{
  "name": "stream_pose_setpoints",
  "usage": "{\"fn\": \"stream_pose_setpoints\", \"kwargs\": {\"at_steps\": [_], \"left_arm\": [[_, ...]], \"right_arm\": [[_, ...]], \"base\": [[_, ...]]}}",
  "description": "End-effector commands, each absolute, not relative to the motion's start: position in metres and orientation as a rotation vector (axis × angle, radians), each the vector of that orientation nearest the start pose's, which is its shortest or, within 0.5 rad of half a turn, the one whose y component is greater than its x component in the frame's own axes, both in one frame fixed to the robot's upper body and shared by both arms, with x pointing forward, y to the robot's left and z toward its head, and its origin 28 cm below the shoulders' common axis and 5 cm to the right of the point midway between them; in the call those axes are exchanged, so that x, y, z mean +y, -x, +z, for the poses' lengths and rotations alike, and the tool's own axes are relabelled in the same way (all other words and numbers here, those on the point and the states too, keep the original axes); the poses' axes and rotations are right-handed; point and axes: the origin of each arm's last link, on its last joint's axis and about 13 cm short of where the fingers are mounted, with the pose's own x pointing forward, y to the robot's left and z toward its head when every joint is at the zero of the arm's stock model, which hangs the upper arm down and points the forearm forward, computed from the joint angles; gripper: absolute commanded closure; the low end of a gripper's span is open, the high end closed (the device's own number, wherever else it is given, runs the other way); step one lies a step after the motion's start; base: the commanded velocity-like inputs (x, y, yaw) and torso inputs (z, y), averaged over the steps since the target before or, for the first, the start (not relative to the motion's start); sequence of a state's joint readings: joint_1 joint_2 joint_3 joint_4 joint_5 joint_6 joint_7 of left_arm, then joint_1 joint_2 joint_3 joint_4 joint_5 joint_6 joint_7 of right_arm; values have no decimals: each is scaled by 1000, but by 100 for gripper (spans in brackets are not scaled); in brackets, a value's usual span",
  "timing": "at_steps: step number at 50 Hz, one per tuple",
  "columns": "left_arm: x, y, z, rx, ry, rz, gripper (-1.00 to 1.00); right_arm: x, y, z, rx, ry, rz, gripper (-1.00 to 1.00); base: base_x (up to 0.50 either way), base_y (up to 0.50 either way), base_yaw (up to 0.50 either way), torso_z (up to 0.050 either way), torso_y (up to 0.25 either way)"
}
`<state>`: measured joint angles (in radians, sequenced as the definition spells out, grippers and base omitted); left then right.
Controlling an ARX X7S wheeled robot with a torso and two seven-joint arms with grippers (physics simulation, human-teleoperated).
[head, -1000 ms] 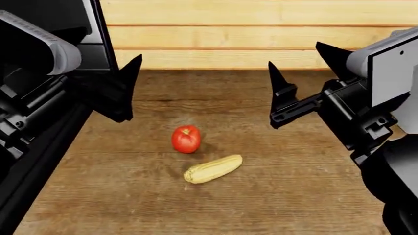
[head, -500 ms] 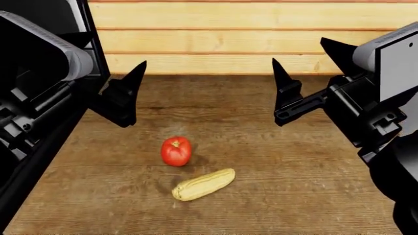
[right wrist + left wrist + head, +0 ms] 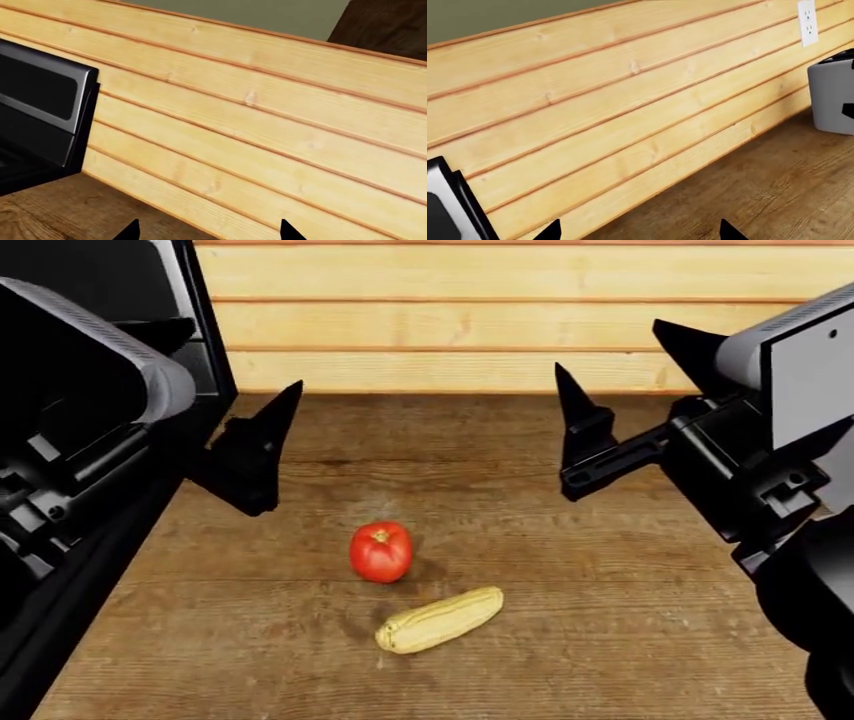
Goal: Pick the corn, tomato from the counter and place them in the cabinet. Then close the cabinet.
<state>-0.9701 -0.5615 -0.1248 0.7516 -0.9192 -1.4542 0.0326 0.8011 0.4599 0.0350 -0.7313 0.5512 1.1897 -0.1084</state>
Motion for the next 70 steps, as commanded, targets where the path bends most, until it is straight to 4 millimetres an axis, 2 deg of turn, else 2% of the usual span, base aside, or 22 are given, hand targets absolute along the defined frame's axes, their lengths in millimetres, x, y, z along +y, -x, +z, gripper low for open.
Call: {"fn": "stream_pose_setpoints", "kwargs": {"at_steps": [1,14,25,33,41,63,70], "left_arm": [[267,-216,294,-100,-340,-591,-100],[270,-221,301,98,-258,-871,-100],[266,-229,299,146,-180,-926,-100],[261,-231,293,204,-110,-1026,-100],[254,-231,277,295,-166,-1062,-100],[238,-235,241,404,-299,-1122,-100],[236,-241,233,418,-263,-1099,-100]], "right_arm": [[-154,-240,271,-256,234,330,-100],[-156,-241,272,-260,229,312,-100],[-156,-242,271,-260,227,306,-100],[-155,-243,271,-261,228,300,-100],[-155,-243,271,-261,224,293,-100],[-157,-244,271,-264,214,291,-100],[-157,-245,269,-265,210,288,-100]], "base": [[0,0,0,0,0],[0,0,0,0,0],[0,0,0,0,0],[0,0,0,0,0],[0,0,0,0,0],[0,0,0,0,0],[0,0,0,0,0]]}}
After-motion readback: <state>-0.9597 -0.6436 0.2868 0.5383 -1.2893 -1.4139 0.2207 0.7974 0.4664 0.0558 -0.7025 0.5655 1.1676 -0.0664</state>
